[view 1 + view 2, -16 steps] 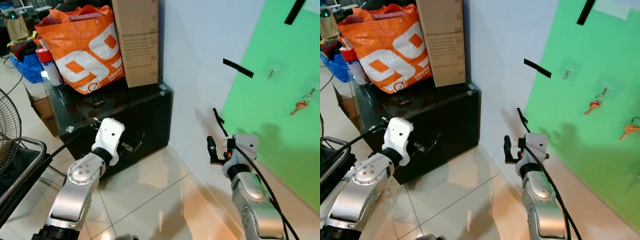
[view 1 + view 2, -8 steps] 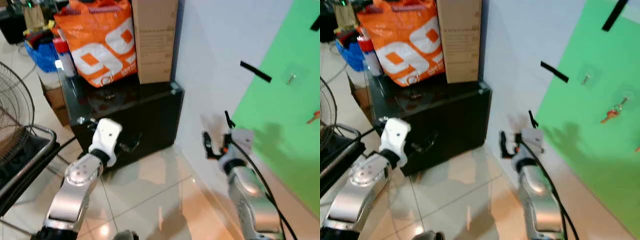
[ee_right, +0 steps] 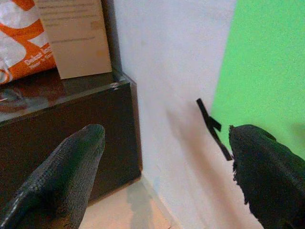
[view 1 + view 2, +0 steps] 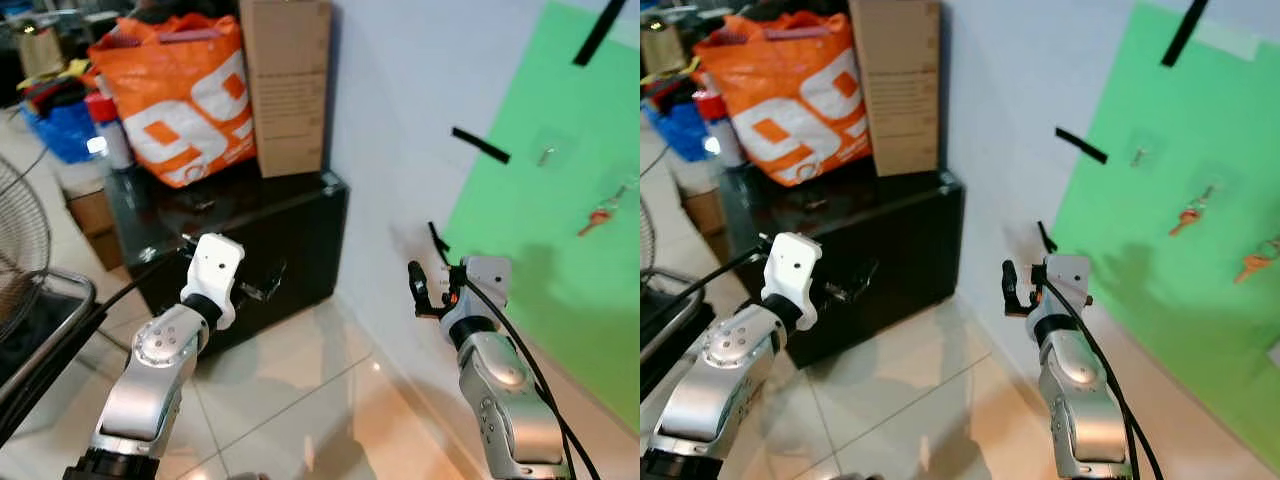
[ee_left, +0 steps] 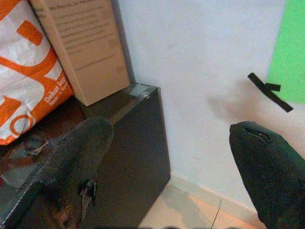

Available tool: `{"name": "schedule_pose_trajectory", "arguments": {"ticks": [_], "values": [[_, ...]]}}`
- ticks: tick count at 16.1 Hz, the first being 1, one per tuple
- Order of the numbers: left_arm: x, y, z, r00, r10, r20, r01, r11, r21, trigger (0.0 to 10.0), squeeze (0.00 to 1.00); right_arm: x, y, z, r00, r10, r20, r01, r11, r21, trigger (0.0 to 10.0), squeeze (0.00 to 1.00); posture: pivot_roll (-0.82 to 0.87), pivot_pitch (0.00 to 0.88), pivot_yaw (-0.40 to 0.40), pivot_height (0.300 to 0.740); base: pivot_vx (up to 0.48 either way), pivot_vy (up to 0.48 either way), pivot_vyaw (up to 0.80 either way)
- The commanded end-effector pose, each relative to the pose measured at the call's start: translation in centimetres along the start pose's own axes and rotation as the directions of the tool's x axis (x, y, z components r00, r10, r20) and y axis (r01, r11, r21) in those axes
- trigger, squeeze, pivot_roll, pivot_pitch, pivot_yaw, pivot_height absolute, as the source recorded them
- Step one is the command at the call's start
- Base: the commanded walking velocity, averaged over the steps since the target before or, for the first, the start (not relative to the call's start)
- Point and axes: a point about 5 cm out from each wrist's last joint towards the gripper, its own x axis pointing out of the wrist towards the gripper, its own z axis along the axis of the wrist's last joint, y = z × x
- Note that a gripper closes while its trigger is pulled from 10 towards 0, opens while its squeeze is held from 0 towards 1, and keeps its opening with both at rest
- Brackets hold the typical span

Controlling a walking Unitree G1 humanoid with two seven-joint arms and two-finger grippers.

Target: Hang keys on a hook

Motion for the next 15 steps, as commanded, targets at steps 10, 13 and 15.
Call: {"name": "schedule_pose_trajectory", "arguments": {"ticks": [10, 13, 15], "values": [[0.29, 0.32, 0.33, 1.0, 0.007, 0.004, -0.007, 1.0, -0.008, 10.0, 0.0, 0.46, -0.1, 0.02, 1.0, -0.02, -0.02, 0.019, 1.0, -0.014, 10.0, 1.0, -0.04, 0.0, -0.006, 0.74, 0.262, 0.0, 0.24], [0.39, 0.37, 0.39, 1.0, 0.006, 0.006, -0.006, 1.0, -0.01, 10.0, 0.0, 0.56, -0.08, 0.08, 1.0, -0.015, -0.021, 0.015, 1.0, -0.017, 10.0, 1.0, -0.04, 0.0, -0.007, 0.74, 0.286, 0.0, 0.0], [0.4, 0.43, 0.4, 1.0, 0.008, 0.007, -0.008, 1.0, -0.011, 10.0, 0.0, 0.64, -0.04, 0.1, 1.0, -0.015, -0.022, 0.014, 1.0, -0.019, 10.0, 1.0, -0.04, 0.0, -0.009, 0.74, 0.296, 0.0, 0.0]]}}
